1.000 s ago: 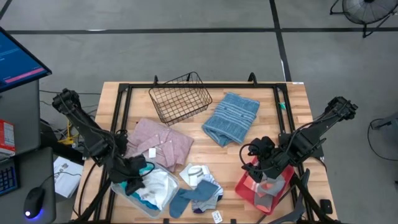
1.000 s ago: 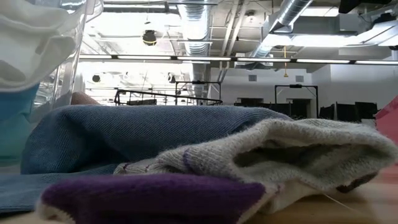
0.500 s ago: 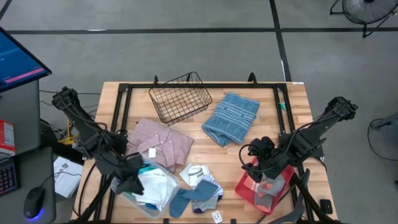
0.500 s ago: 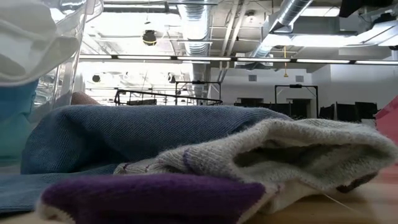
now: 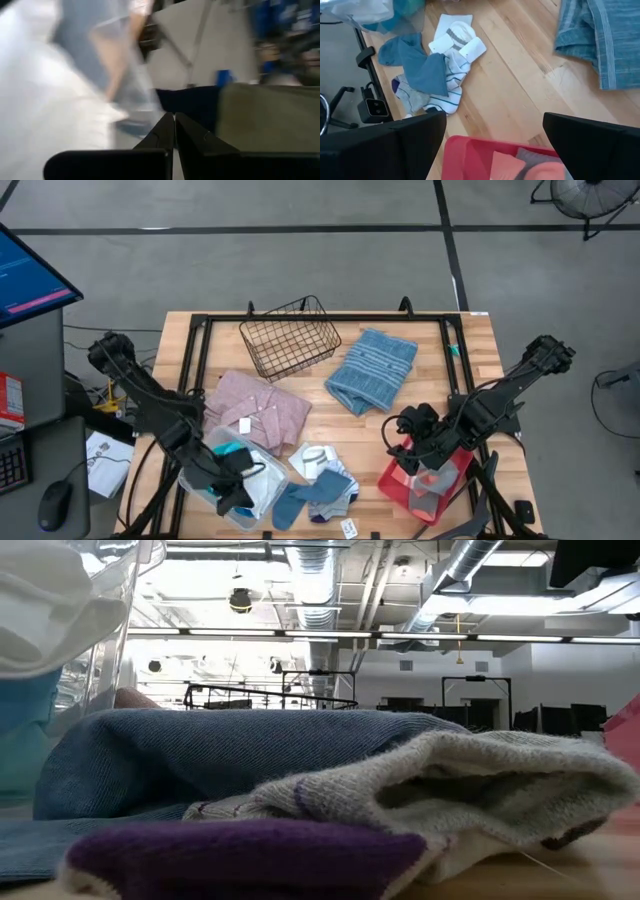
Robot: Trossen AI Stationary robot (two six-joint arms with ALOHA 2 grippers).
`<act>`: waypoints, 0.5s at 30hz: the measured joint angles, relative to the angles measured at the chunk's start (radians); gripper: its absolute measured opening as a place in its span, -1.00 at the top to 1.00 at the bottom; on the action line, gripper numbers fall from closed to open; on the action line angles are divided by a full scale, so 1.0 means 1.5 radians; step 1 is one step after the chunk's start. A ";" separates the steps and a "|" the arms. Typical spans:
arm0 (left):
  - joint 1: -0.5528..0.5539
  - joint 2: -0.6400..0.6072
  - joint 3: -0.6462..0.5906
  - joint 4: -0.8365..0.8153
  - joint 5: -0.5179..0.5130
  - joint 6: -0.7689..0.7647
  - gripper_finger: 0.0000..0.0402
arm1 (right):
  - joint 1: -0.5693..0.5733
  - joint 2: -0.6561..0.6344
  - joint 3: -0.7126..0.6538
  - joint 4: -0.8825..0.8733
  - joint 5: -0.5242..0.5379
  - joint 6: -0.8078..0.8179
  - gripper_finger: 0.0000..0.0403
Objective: Pick & Place Cloths
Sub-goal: Put the white shorts into the transparent bin
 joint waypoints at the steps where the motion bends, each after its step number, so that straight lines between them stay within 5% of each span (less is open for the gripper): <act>1: 0.000 0.013 0.000 -0.014 0.000 0.000 1.00 | 0.000 0.000 0.000 0.001 -0.001 0.000 -0.63; 15: 0.001 0.107 -0.116 -0.051 -0.002 -0.045 1.00 | 0.001 0.000 0.000 0.002 -0.007 -0.005 -0.63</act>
